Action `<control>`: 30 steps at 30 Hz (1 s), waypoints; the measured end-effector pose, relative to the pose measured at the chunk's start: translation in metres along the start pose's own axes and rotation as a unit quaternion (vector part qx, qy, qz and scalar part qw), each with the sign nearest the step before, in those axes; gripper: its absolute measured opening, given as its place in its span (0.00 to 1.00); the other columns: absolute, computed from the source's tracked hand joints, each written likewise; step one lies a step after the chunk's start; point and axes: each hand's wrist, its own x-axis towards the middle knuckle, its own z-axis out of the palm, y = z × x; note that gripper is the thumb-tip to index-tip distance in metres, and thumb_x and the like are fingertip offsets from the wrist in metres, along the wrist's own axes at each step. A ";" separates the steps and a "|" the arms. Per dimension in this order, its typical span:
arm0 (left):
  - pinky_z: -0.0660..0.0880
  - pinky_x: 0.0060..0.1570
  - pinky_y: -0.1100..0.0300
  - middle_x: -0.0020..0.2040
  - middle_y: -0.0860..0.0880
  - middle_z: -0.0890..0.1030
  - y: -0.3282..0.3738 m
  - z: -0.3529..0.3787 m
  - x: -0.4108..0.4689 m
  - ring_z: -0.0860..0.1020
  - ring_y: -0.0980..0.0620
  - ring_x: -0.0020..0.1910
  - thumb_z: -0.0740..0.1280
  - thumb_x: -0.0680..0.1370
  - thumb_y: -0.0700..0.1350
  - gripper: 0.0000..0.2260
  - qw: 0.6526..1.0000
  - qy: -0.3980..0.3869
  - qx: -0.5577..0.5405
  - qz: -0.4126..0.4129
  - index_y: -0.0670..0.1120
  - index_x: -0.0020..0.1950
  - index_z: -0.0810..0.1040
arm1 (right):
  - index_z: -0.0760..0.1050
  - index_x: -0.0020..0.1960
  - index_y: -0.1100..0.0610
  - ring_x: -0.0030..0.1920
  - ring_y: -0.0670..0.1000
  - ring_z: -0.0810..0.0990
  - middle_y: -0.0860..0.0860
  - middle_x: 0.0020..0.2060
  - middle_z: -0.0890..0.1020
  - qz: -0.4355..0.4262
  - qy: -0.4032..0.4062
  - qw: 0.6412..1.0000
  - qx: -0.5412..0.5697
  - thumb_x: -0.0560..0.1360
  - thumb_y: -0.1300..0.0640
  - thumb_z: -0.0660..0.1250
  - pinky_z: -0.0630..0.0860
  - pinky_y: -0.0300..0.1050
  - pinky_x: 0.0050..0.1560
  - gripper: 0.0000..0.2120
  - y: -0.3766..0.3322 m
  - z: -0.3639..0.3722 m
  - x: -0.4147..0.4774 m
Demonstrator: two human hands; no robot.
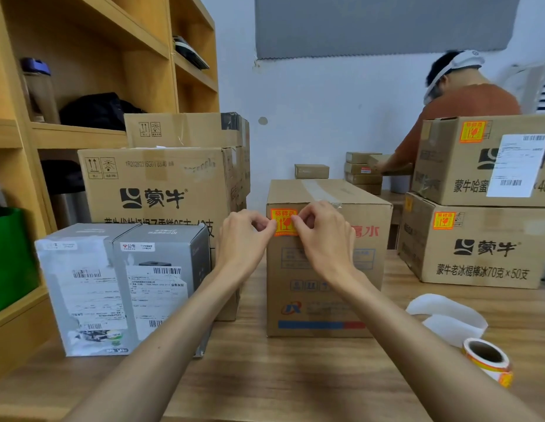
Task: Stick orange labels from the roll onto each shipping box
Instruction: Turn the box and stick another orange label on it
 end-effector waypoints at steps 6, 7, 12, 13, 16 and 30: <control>0.72 0.42 0.59 0.43 0.55 0.83 0.006 -0.001 0.001 0.78 0.56 0.45 0.70 0.78 0.52 0.07 0.999 0.000 0.032 0.006 0.50 0.45 0.85 | 0.76 0.43 0.52 0.41 0.52 0.78 0.46 0.43 0.78 0.002 0.007 1.000 -0.019 0.78 0.47 0.66 0.63 0.45 0.38 0.10 0.002 0.005 0.002; 0.72 0.43 0.59 0.43 0.55 0.83 0.006 -0.001 0.001 0.79 0.55 0.46 0.70 0.78 0.52 0.07 0.999 -0.001 0.034 0.007 0.51 0.44 0.85 | 0.76 0.43 0.52 0.41 0.52 0.78 0.46 0.42 0.78 -0.003 0.008 1.000 -0.024 0.78 0.47 0.66 0.63 0.45 0.38 0.10 0.003 0.006 0.003; 0.72 0.39 0.58 0.40 0.55 0.80 0.000 -0.004 0.004 0.79 0.55 0.43 0.72 0.77 0.53 0.08 0.999 0.000 0.032 0.025 0.51 0.42 0.81 | 0.72 0.42 0.54 0.39 0.54 0.77 0.49 0.41 0.77 -0.051 0.032 0.996 -0.064 0.77 0.47 0.68 0.64 0.45 0.35 0.12 0.005 0.003 0.004; 0.73 0.39 0.57 0.40 0.54 0.79 -0.002 -0.006 0.005 0.78 0.54 0.42 0.72 0.77 0.54 0.08 0.999 0.006 0.024 0.036 0.51 0.43 0.78 | 0.72 0.42 0.55 0.39 0.54 0.76 0.50 0.41 0.76 -0.078 0.051 0.993 -0.074 0.76 0.48 0.70 0.65 0.45 0.34 0.12 0.007 0.001 0.005; 0.76 0.41 0.53 0.42 0.53 0.78 -0.008 -0.012 0.010 0.77 0.54 0.41 0.72 0.78 0.55 0.11 0.997 0.001 -0.013 0.070 0.53 0.55 0.76 | 0.75 0.44 0.57 0.44 0.55 0.74 0.54 0.43 0.75 -0.143 0.096 0.980 -0.101 0.72 0.49 0.74 0.72 0.50 0.43 0.13 0.014 -0.004 0.015; 0.79 0.49 0.50 0.46 0.54 0.81 -0.011 -0.008 0.034 0.78 0.52 0.45 0.73 0.77 0.53 0.11 0.992 -0.074 -0.082 0.057 0.52 0.59 0.84 | 0.76 0.49 0.50 0.53 0.53 0.73 0.48 0.48 0.79 -0.131 -0.017 0.990 -0.058 0.75 0.39 0.67 0.65 0.50 0.55 0.14 0.032 -0.002 0.040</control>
